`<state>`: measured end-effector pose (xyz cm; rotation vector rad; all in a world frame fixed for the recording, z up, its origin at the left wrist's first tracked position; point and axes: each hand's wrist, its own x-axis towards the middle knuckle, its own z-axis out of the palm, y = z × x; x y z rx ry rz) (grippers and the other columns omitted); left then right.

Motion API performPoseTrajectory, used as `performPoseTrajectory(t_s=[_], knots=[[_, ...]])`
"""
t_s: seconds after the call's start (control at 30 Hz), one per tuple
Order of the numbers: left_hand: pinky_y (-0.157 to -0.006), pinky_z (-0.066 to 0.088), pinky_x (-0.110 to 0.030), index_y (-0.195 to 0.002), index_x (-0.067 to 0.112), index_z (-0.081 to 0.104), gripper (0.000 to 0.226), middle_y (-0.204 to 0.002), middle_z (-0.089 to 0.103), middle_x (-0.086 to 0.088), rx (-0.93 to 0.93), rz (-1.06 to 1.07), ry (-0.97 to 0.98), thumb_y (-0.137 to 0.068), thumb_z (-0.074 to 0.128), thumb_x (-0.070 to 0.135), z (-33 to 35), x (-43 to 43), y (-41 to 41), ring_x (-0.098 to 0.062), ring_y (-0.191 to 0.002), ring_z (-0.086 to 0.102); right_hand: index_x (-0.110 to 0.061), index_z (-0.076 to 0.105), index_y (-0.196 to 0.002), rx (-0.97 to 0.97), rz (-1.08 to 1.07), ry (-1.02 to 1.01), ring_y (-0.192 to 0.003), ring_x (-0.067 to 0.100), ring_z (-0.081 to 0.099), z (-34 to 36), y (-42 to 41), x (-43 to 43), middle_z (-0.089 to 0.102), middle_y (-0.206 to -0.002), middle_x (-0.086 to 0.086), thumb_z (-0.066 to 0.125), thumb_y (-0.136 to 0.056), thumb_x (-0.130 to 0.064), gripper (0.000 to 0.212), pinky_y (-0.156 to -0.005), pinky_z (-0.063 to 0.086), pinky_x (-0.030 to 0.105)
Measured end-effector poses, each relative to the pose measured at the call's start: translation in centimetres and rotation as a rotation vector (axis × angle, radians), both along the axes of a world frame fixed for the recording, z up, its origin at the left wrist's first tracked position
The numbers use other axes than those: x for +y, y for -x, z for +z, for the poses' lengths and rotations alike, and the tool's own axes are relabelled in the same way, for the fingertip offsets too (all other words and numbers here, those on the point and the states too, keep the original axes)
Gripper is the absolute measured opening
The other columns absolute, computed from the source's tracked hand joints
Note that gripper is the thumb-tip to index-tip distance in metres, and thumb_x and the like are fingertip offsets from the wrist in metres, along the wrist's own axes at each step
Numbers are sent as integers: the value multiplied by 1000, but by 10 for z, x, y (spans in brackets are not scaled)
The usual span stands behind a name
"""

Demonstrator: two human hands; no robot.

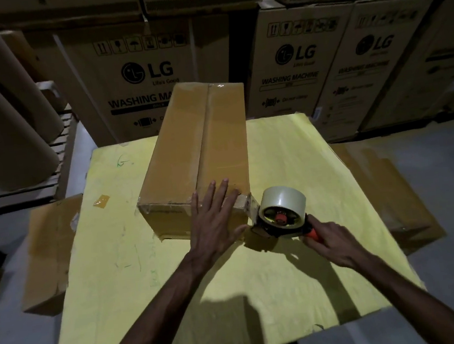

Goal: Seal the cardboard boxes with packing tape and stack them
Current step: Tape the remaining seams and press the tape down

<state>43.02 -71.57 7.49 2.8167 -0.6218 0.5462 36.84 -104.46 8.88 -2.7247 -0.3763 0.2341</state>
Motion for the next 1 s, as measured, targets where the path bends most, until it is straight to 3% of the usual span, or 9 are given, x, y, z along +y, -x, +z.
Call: performPoseTrajectory(t_s=[0.1,0.37,0.5,0.6,0.67,0.73,0.8,0.9,1.0], knots=[[-125,7,-55,-159,26,38,88,-171,24,0,1,-12,5,-86,74,60,1,-9,-5,-25,-158,19,-40,38,-141,-8,-54,-84,-69,8,61,-23,11,9,69,-91,-11,46,-95,-56,50,-58,45,30],[-118,20,-46,-160,21,38,89,-167,33,2,-10,-63,66,-86,79,49,-3,-11,-11,-23,-155,27,-30,49,-144,-83,-193,-196,-59,10,57,-48,26,30,60,-75,-12,60,-96,-47,52,-53,38,18],[-113,24,-41,-159,19,39,85,-166,35,2,-4,-68,74,-88,77,47,-3,-9,-9,-21,-154,30,-28,51,-138,-55,-241,-190,-62,12,60,-53,28,41,66,-78,-7,54,-97,-53,48,-53,42,29],[-112,26,-40,-161,20,36,79,-167,32,3,37,-76,54,-94,67,49,3,-4,-15,-20,-155,28,-30,49,-132,80,-305,-51,-68,19,60,-69,34,39,64,-86,-2,50,-101,-56,41,-57,46,35],[-112,30,-41,-162,22,34,80,-169,29,5,58,-107,19,-94,68,49,5,1,-19,-19,-156,26,-34,50,-129,147,-389,-69,-71,18,62,-86,41,33,65,-85,-4,45,-99,-64,43,-60,51,37],[-111,33,-42,-163,24,31,83,-170,25,6,92,-128,-13,-94,70,48,5,4,-18,-18,-156,24,-35,56,-118,204,-454,-150,-71,12,64,-90,43,30,66,-79,-10,47,-98,-67,39,-62,52,36],[-111,34,-42,-163,25,29,87,-170,24,6,92,-124,-26,-92,72,49,3,2,-12,-19,-156,25,-31,65,-104,256,-520,-303,-60,6,63,-78,39,32,67,-67,-9,58,-97,-56,27,-59,51,37],[-114,30,-44,-165,25,24,103,-172,20,6,134,-118,-18,-82,79,52,5,-3,-7,-20,-158,20,-9,68,-94,406,-691,-633,-42,16,55,-55,38,39,61,-56,1,63,-101,-29,21,-41,45,31],[-120,23,-45,-166,25,20,106,-173,14,6,147,-132,0,-81,70,64,9,-6,-5,-19,-160,10,-5,62,-85,515,-903,-885,-41,20,48,-46,33,41,56,-58,9,59,-102,-21,24,-43,39,26]])
